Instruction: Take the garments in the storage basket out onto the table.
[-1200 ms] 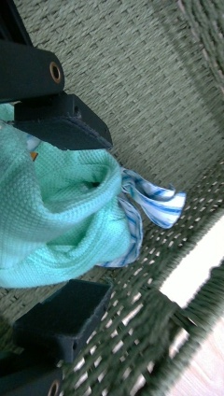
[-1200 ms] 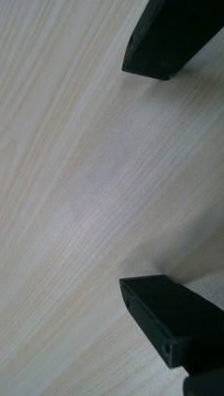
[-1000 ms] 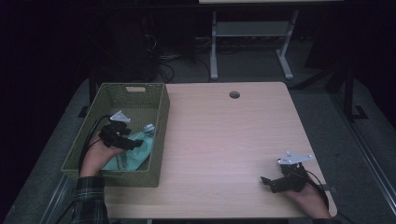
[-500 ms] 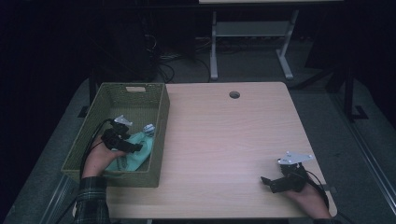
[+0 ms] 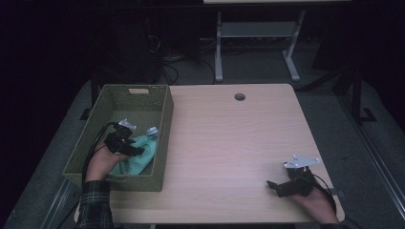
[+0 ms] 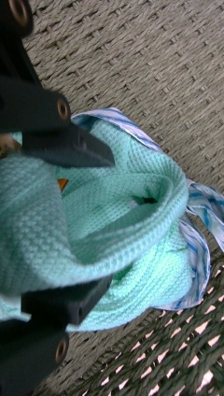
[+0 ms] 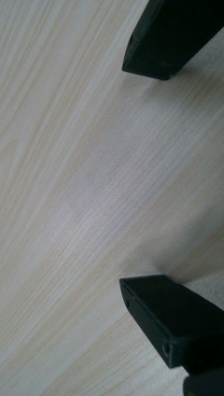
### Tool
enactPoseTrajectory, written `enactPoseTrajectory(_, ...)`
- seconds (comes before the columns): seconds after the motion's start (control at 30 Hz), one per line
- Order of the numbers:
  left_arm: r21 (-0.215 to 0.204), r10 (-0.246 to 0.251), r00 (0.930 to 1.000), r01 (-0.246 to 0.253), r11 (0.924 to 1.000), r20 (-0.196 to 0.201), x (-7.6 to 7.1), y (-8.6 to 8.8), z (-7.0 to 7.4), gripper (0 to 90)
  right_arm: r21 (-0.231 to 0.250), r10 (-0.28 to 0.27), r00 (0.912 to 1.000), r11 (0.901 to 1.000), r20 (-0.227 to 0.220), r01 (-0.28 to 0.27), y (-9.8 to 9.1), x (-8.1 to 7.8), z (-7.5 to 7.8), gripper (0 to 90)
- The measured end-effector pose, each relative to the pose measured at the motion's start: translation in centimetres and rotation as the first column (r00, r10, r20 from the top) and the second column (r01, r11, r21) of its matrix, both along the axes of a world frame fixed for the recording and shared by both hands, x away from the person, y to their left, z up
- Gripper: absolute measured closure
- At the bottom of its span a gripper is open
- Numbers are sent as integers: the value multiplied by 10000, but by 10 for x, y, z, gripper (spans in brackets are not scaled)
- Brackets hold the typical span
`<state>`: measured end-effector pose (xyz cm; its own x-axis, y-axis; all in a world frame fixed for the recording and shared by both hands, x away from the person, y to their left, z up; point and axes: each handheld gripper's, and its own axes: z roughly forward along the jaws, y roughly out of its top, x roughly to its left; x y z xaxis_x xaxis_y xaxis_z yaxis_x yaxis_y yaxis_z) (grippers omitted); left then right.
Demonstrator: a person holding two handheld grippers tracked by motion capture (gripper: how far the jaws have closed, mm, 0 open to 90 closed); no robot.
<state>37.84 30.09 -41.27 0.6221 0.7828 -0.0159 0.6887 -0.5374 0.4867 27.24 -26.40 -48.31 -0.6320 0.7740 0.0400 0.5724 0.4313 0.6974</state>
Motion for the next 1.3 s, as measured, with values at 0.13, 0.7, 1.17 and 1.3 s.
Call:
enactPoseTrajectory(0.13, -101, 42, 10000, -42, 9999, -7, -1, 1, 2, 599, -5, 4, 10000, 10000, 1, -4, 0, 0, 0, 0)
enactPoseTrajectory(0.7, -1098, 593, 9982, -602, 9921, -110, -1, 11, 15, 824, -2, -3, 10000, 10000, -8, 3, 0, 0, 0, 0)
enactPoseTrajectory(1.17, -1492, 712, 9961, -626, 9868, 524, -4, 13, 42, 830, -1, -5, 10000, 10000, -12, 5, 0, 0, 0, 0)
enactPoseTrajectory(1.3, -1727, 755, 9951, -636, 9829, 633, -4, 14, 48, 830, 0, -9, 10000, 10000, -9, 9, 0, 0, 0, 0)
